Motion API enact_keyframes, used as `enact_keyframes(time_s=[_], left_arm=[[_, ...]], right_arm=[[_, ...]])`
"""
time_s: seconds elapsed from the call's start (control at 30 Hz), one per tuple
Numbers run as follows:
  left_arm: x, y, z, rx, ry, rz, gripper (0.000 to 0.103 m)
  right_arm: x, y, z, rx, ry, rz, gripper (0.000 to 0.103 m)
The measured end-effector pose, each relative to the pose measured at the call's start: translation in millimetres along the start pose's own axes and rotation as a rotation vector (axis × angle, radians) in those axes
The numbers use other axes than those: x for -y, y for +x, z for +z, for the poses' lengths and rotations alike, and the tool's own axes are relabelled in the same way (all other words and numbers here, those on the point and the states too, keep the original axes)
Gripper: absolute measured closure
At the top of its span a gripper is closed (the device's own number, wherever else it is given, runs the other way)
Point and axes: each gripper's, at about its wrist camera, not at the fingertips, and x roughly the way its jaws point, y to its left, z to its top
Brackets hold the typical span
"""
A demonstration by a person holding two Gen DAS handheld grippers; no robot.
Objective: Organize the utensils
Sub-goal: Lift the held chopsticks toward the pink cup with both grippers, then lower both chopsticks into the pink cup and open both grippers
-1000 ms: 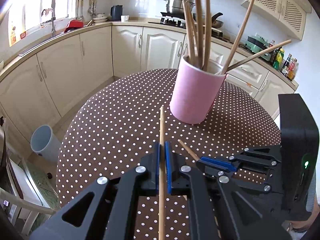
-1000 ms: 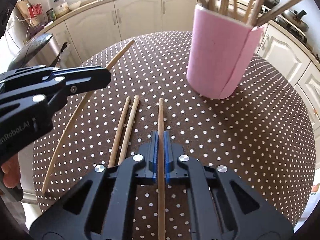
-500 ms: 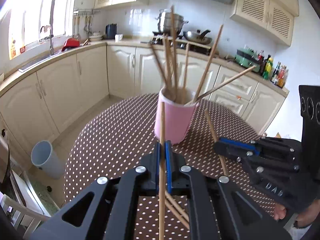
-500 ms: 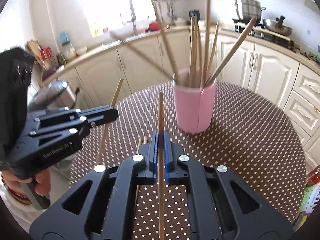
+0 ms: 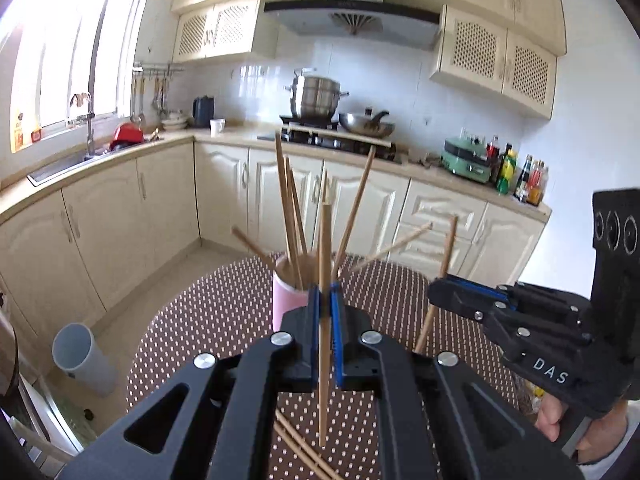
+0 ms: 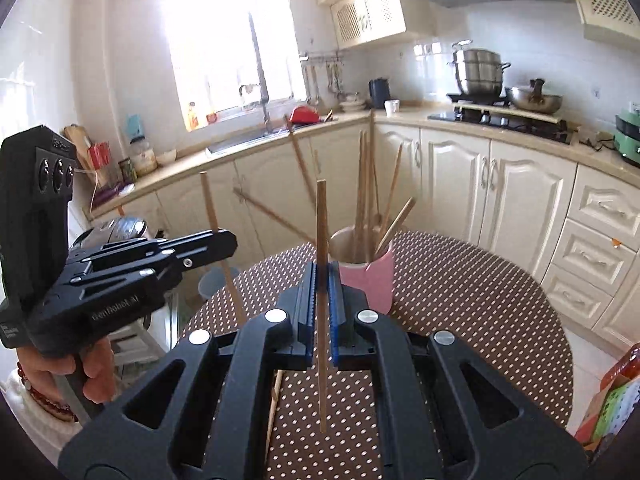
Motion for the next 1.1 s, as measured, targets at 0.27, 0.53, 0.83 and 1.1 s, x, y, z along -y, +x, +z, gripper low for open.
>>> enact_keyframes(time_s=[0.27, 0.53, 0.83, 1.1], left_arm=[[4.4, -5.8, 37.6, 0.121, -0.035, 0.014, 0.097], [8.1, -3.2, 70.1, 0.249, -0.057, 0.055, 0.097], [5.1, 17.8, 88.5, 0.314, -0.082, 0.072, 0.097], [-2.8, 39.1, 82.9, 0.328, -0.074, 0.084, 0.097]], right_arm=[[3.1, -13.9, 33.0, 0.131, -0.012, -0.027, 0.097], [0.8, -9.4, 60.2, 0.256, -0.015, -0.053, 0.097], [-0.4, 11.9, 83.7, 0.343, -0.048, -0.084, 0.097], [2.1, 35.8, 77.7, 0.338, -0.058, -0.104, 0.097]])
